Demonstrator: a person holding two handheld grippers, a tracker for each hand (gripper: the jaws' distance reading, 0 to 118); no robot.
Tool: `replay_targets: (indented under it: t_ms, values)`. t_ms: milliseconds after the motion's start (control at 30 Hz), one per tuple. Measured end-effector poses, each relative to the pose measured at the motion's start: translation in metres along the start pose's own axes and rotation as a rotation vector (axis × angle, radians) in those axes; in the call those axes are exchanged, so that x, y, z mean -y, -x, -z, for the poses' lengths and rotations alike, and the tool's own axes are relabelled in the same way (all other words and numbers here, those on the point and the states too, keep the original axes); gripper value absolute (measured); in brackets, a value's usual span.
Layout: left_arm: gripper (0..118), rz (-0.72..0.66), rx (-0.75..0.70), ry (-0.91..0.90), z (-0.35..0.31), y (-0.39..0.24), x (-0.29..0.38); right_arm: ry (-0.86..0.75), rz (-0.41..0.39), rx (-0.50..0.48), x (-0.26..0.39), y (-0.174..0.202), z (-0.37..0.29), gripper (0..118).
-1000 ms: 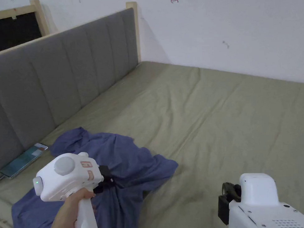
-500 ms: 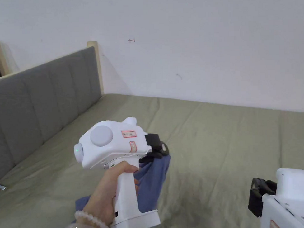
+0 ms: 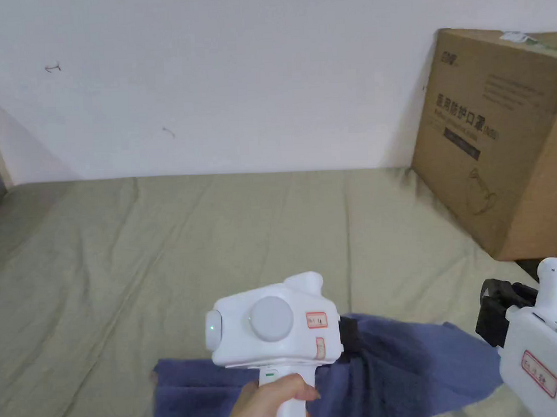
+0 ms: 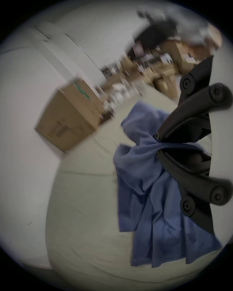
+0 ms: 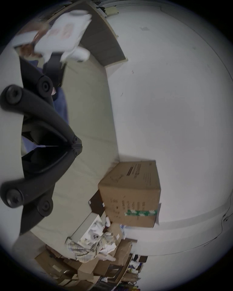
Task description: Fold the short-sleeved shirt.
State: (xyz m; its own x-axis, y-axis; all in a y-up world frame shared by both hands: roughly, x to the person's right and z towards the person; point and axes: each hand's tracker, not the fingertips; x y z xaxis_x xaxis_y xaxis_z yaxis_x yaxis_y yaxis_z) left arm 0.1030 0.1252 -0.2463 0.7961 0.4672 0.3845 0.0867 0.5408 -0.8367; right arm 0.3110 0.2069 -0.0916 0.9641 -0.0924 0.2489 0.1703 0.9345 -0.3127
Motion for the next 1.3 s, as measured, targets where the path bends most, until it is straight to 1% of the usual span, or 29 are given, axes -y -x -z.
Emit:
replay_targets:
  t_ms: [33,67,100,133,167,233,267,300,367,400,433,467,500,567,600,633,700,733,767,833,867,967,1067,1100,1167,1200,1233,1267,1300]
  values:
    - [3,0.024,-0.007,0.066,0.031,0.001,0.01,0.024,0.015,0.016,0.007,-0.01,0.004,0]
    - [3,-0.037,-0.005,0.159,0.055,0.004,0.021,0.051,0.032,0.026,0.014,-0.019,0.006,0]
    - [3,-0.082,0.037,0.207,0.076,0.007,0.034,0.075,0.044,0.03,0.02,-0.027,0.009,0]
    - [3,-0.086,0.056,0.249,0.096,0.009,0.045,0.102,0.05,0.041,0.027,-0.035,0.012,0]
    - [3,-0.116,0.011,0.278,0.108,0.011,0.056,0.126,0.055,0.057,0.034,-0.041,0.015,0]
    - [6,-0.074,-0.069,0.295,0.12,0.014,0.07,0.159,0.066,0.076,0.043,-0.052,0.022,0]
    - [11,-0.07,-0.082,0.288,0.119,0.015,0.072,0.168,0.072,0.072,0.047,-0.056,0.025,0]
    - [20,-0.069,-0.053,0.269,0.117,0.017,0.072,0.175,0.077,0.074,0.051,-0.06,0.028,0]
    - [48,-0.113,0.025,0.257,0.106,0.02,0.067,0.189,0.083,0.075,0.055,-0.063,0.033,0]
    - [67,-0.131,0.05,0.261,0.102,0.018,0.063,0.194,0.085,0.072,0.056,-0.061,0.035,0]
    - [89,-0.13,0.046,0.266,0.096,0.016,0.059,0.198,0.086,0.069,0.056,-0.059,0.036,0]
    - [100,-0.122,0.041,0.253,0.088,0.013,0.055,0.203,0.085,0.061,0.056,-0.056,0.037,0]
    - [102,-0.104,0.027,0.223,0.077,0.013,0.049,0.202,0.082,0.052,0.056,-0.054,0.038,0]
    - [96,-0.07,-0.001,0.138,0.052,0.014,0.043,0.199,0.067,0.032,0.054,-0.043,0.036,0]
    - [89,-0.062,-0.011,0.102,0.039,0.016,0.041,0.197,0.059,0.023,0.053,-0.039,0.036,0]
    - [67,-0.065,-0.024,0.074,0.025,0.02,0.04,0.196,0.052,0.014,0.053,-0.035,0.035,0]
    - [15,-0.077,-0.089,0.037,0.002,0.032,0.044,0.197,0.045,-0.01,0.054,-0.025,0.035,0]
    - [2,-0.101,-0.145,0.032,-0.007,0.04,0.049,0.198,0.041,-0.021,0.055,-0.021,0.034,0]
    - [1,-0.123,-0.203,0.017,-0.018,0.052,0.058,0.202,0.036,-0.031,0.057,-0.016,0.034,0]
    - [0,-0.164,-0.26,-0.004,-0.034,0.071,0.082,0.207,0.023,-0.052,0.062,-0.006,0.035,0]
    - [0,-0.171,-0.269,0.024,-0.039,0.084,0.093,0.213,0.017,-0.061,0.065,-0.002,0.036,0]
    - [0,-0.264,-0.293,0.053,-0.051,0.119,0.108,0.239,-0.004,-0.084,0.072,0.011,0.043,0]
    - [0,-0.358,-0.349,0.029,-0.062,0.148,0.099,0.259,-0.014,-0.101,0.075,0.023,0.048,0]
    - [0,-0.367,-0.398,0.035,-0.064,0.155,0.091,0.263,-0.019,-0.108,0.075,0.027,0.048,0]
    - [1,-0.315,-0.484,0.041,-0.065,0.165,0.069,0.269,-0.033,-0.113,0.076,0.033,0.051,0]
    - [5,-0.288,-0.51,0.034,-0.066,0.172,0.056,0.274,-0.04,-0.112,0.077,0.035,0.053,0]
    - [13,-0.278,-0.518,0.03,-0.065,0.178,0.042,0.28,-0.041,-0.115,0.077,0.035,0.054,0]
    - [28,-0.291,-0.511,0.026,-0.063,0.188,0.027,0.285,-0.04,-0.119,0.079,0.036,0.056,0]
    - [55,-0.303,-0.515,0.024,-0.057,0.197,0.012,0.294,-0.039,-0.119,0.081,0.036,0.058,0]
